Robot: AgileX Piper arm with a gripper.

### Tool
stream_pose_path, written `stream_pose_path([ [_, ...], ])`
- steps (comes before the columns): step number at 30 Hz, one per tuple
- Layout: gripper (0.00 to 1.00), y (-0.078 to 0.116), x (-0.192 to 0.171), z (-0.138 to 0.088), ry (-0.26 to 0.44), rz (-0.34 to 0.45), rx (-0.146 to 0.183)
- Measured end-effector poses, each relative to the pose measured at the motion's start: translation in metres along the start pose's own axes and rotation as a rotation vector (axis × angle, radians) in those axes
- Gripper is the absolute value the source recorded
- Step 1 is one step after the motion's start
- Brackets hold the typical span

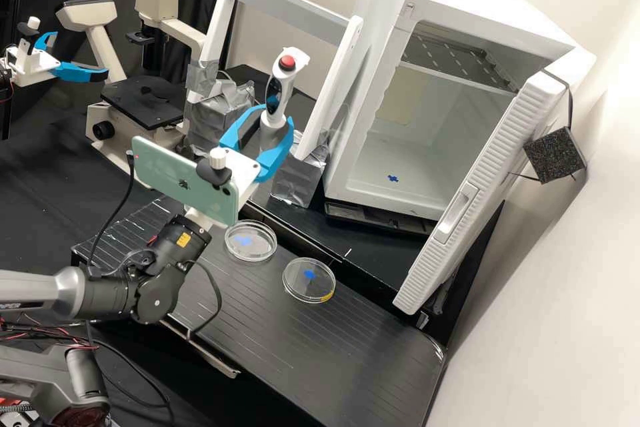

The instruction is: Use the pipette

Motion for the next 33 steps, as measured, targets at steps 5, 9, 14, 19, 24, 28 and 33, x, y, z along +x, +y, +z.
stream_pose_path([
  [5, 0.00, 0.001, -0.007, 0.005, -0.032, 0.021, -0.015],
  [9, 0.00, -0.002, -0.012, 0.009, -0.054, 0.000, -0.026],
  [14, 0.00, -0.006, -0.016, 0.012, -0.074, -0.019, -0.033],
  [19, 0.00, -0.007, -0.017, 0.013, -0.081, -0.026, -0.037],
  [24, 0.00, -0.008, -0.018, 0.014, -0.082, -0.026, -0.037],
  [28, 0.00, -0.008, -0.018, 0.014, -0.082, -0.026, -0.037],
  [33, 0.00, -0.007, -0.018, 0.013, -0.080, -0.025, -0.038],
])
